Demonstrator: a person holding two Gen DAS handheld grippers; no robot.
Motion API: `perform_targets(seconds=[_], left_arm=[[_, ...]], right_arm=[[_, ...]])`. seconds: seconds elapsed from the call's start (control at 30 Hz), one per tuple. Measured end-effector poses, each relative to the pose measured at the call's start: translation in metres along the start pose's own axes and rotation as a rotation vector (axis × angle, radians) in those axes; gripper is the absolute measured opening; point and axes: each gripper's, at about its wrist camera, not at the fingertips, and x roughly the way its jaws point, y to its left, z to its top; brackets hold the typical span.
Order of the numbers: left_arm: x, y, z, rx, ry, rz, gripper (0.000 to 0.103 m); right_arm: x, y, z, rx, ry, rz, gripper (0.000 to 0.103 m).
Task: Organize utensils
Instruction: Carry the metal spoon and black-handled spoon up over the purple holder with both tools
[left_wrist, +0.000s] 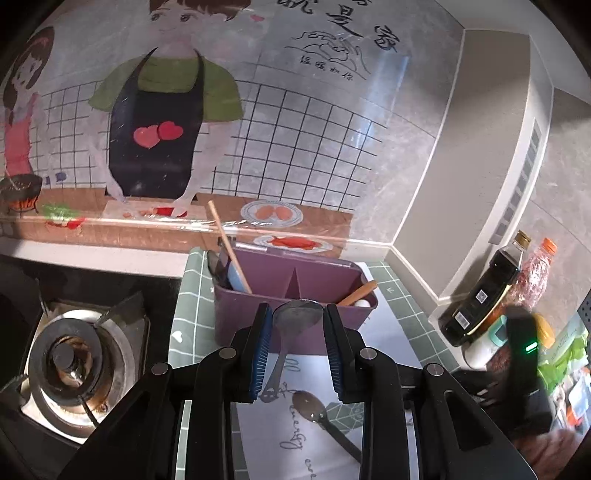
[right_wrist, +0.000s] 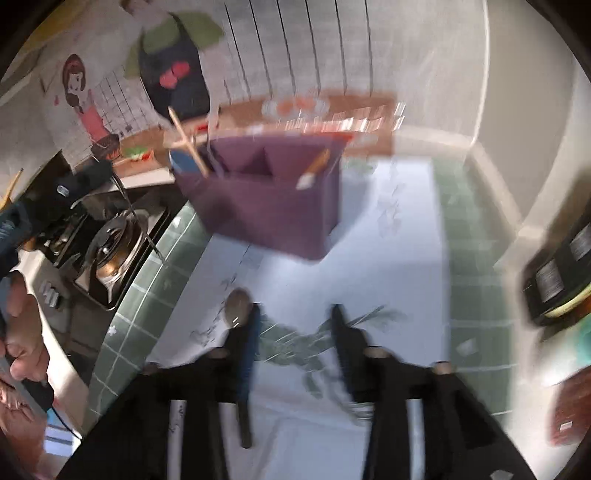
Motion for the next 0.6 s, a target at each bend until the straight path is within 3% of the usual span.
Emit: perform_targets(seconds=[0.1, 0.33, 0.47, 0.6], left_arm=[[-0.001, 0.002, -0.002, -0.01, 0.005, 0.012, 0.029], [-0.008, 0.006, 0.0, -0.022, -0.005, 0.028, 0.029], [-0.012, 0.01, 0.001, -0.034, -0.009, 0.04, 0.029], [-0.015, 0.011, -0.001, -0.04, -0.01, 0.044, 0.029]], right_arm=[[0.032, 0.01, -0.007, -0.006, 0.043, 0.048, 0.043], [0.078, 0.053, -0.017, -0.134, 0.085, 0.042, 0.043], [0.089, 0.063, -0.019, -0.186, 0.072, -0.024, 0.027], [0.082, 0.058, -0.021, -0.182, 0.054, -0.024, 0.027]])
